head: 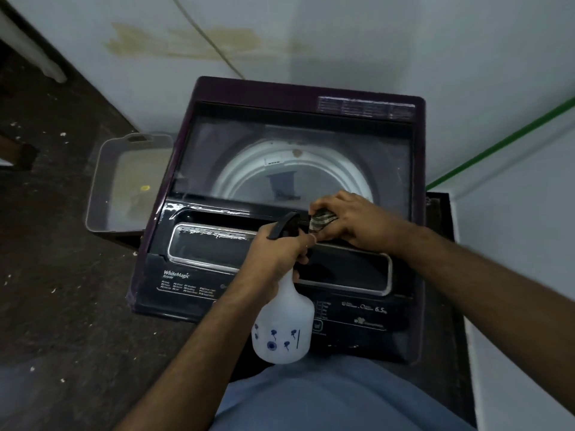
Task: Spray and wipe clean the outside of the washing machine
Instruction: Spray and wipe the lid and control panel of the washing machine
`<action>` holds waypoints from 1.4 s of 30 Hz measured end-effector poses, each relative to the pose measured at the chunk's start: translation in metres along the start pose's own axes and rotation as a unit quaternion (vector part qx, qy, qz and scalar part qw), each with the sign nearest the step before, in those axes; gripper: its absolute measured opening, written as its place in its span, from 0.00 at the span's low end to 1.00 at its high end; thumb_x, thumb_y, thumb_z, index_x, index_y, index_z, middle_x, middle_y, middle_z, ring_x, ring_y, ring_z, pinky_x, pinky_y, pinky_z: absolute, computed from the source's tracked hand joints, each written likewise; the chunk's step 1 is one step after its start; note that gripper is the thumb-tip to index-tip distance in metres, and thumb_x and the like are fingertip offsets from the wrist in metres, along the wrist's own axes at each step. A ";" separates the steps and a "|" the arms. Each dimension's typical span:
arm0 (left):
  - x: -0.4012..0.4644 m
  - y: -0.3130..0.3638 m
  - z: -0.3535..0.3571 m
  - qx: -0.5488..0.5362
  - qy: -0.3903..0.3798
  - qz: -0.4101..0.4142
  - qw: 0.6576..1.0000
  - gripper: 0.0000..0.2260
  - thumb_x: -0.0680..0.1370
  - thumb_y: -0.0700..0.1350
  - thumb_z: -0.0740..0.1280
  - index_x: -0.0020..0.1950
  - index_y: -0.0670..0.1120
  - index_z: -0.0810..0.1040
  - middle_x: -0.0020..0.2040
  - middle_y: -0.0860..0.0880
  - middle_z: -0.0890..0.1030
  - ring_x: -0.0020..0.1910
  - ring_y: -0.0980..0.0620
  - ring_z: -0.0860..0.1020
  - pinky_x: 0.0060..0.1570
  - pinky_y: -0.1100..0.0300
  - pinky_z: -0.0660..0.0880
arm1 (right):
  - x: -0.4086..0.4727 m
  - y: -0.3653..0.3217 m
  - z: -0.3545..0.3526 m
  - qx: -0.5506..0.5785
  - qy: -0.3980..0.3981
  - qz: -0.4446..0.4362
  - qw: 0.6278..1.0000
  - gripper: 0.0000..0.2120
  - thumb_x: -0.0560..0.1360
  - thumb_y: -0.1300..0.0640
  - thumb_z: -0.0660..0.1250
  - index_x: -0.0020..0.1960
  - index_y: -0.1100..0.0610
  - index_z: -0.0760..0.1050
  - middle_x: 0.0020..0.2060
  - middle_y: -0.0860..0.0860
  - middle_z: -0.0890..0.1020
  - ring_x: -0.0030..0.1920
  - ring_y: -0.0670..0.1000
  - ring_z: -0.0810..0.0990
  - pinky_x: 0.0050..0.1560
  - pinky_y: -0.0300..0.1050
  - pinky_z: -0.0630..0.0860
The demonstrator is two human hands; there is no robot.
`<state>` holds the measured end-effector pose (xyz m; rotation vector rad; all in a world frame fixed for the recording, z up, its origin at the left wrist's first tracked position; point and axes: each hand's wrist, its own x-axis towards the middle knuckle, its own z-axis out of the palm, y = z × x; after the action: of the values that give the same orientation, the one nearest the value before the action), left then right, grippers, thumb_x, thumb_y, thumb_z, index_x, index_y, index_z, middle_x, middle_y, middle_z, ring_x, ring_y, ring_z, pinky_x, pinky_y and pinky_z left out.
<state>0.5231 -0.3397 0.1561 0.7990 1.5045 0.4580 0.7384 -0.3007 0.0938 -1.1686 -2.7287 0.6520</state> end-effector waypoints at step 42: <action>-0.023 0.008 0.128 0.158 -0.185 -0.001 0.970 0.03 0.78 0.38 0.73 0.47 0.41 0.80 0.35 0.43 0.77 0.33 0.48 0.77 0.24 0.61 0.68 | -0.130 -0.084 0.076 0.086 0.362 0.497 0.784 0.19 0.80 0.58 0.69 0.68 0.43 0.78 0.63 0.53 0.71 0.55 0.51 0.62 0.51 0.43 0.67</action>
<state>0.6487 -0.3740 0.1630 1.0669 1.2392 0.0562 0.7535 -0.4709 0.0700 -2.1861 -1.2661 0.3499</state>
